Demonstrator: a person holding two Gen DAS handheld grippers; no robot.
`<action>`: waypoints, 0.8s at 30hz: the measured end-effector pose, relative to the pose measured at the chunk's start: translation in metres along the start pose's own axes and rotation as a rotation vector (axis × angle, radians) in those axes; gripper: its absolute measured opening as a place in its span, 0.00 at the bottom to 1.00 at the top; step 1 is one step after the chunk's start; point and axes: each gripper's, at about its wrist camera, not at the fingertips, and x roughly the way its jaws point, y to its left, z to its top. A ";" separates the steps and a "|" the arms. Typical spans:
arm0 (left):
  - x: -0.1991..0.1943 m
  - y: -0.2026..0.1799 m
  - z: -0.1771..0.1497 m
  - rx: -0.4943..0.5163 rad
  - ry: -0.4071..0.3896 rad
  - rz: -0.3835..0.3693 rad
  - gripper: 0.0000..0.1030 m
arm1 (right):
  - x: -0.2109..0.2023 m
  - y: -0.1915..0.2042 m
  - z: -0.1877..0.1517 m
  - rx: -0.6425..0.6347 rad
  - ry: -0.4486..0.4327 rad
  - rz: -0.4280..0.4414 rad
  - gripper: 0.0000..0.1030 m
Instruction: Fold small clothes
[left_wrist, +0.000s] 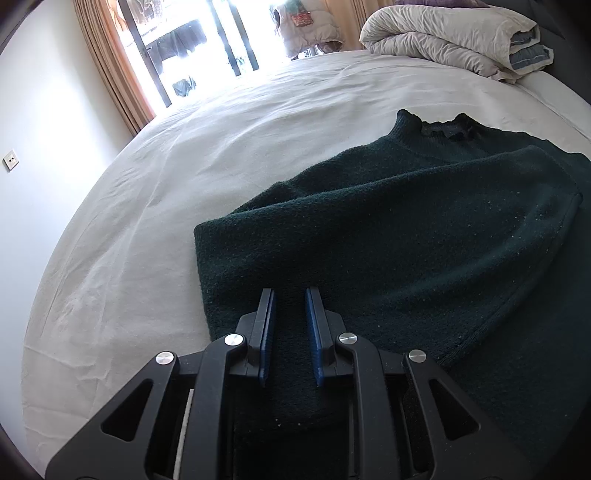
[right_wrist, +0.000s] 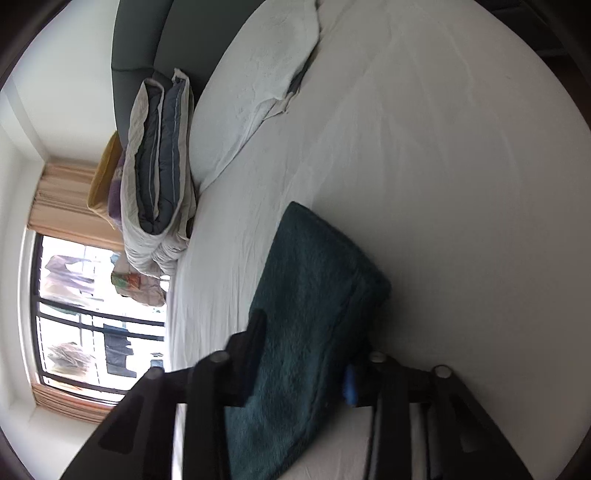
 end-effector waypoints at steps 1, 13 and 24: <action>0.000 0.000 0.000 -0.002 0.000 -0.001 0.17 | 0.002 0.004 0.000 -0.018 0.001 -0.015 0.19; -0.034 0.047 0.016 -0.329 -0.075 -0.259 0.17 | -0.008 0.157 -0.083 -0.506 -0.051 -0.018 0.11; -0.064 0.061 0.067 -0.602 -0.134 -0.770 0.89 | 0.025 0.301 -0.400 -1.429 0.087 0.140 0.09</action>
